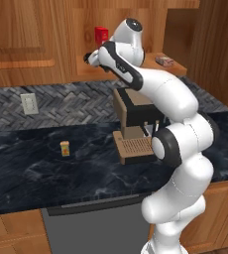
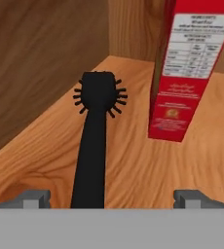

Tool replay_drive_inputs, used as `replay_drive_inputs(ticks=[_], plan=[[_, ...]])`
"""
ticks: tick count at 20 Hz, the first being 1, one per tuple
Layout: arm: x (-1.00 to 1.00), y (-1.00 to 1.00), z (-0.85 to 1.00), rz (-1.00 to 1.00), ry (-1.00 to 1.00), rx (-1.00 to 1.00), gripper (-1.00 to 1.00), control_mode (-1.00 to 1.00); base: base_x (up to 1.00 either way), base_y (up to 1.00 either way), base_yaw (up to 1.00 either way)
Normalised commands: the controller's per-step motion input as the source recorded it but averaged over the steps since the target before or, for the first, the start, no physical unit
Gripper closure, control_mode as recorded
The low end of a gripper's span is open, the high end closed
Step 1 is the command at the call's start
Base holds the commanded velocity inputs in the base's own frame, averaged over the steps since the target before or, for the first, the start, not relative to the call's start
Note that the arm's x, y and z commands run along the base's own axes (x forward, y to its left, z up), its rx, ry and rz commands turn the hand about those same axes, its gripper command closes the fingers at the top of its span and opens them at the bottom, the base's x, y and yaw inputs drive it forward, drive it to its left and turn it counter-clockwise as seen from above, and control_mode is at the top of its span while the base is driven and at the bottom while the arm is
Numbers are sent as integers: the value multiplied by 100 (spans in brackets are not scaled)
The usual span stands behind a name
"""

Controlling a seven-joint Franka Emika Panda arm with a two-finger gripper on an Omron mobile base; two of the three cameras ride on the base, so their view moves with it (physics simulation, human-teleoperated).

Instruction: Pick the bar soap and dish brush from the cabinet and place them on the counter.

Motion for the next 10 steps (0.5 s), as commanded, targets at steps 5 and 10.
replay_drive_inputs(ticks=[5,10], plan=[[17,10,-9,0,0,-1,-100,-100,0,0,0],[18,4,-13,0,0,-1,-100,-100,0,0,0]])
